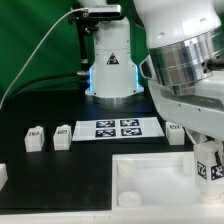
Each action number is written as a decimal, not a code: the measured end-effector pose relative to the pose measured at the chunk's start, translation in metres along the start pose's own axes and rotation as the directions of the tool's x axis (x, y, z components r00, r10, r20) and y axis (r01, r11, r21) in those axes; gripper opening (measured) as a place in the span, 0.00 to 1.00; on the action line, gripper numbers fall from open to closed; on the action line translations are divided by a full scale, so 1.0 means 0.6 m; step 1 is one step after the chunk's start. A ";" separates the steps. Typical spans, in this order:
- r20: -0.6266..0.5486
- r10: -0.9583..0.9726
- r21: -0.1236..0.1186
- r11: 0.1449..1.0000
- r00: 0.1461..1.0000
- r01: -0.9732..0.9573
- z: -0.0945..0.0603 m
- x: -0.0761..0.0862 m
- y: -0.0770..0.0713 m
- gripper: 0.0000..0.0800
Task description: Assemble one leg
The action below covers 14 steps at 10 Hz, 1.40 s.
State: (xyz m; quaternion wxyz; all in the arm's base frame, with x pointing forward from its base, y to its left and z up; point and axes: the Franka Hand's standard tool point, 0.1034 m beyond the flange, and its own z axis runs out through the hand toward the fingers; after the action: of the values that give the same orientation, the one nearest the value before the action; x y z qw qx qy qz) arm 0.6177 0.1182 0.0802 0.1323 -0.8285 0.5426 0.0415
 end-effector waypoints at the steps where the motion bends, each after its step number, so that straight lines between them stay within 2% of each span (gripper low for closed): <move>1: -0.004 -0.109 -0.010 0.994 0.994 0.109 0.001 -0.001 0.002 0.68; 2: -0.004 -0.304 -0.024 0.953 0.953 0.303 0.002 -0.003 0.003 0.68; 3: -0.001 -0.493 -0.035 0.870 0.870 0.492 0.000 -0.002 0.003 0.79; 6: 0.008 -0.731 -0.040 0.682 0.683 0.731 0.000 -0.001 0.003 0.80; 7: 0.019 -0.831 -0.055 0.554 0.555 0.831 -0.002 0.004 0.005 0.81; 8: 0.032 -0.927 -0.083 0.369 0.373 0.926 -0.006 0.016 0.003 0.81; 9: 0.047 -0.976 -0.116 0.204 0.211 0.972 -0.003 0.012 -0.011 0.81; 10: 0.049 -0.980 -0.123 0.183 0.191 0.975 0.002 -0.002 -0.018 0.81; 11: 0.045 -0.975 -0.116 0.210 0.216 0.971 0.002 0.000 -0.017 0.81; 12: 0.041 -0.969 -0.116 0.239 0.245 0.964 0.002 0.000 -0.017 0.70; 13: 0.032 -0.945 -0.118 0.320 0.326 0.940 0.002 -0.002 -0.017 0.47; 14: 0.021 -0.918 -0.120 0.391 0.397 0.912 0.002 0.000 -0.018 0.47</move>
Offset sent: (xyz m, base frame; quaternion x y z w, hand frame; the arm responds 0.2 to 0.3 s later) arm -0.0078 0.0010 0.0086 -0.0351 0.0362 -0.4753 0.8784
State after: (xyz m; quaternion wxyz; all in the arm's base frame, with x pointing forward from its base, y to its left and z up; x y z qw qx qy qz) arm 0.6273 0.1225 0.0811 0.0734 -0.9969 -0.0013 -0.0277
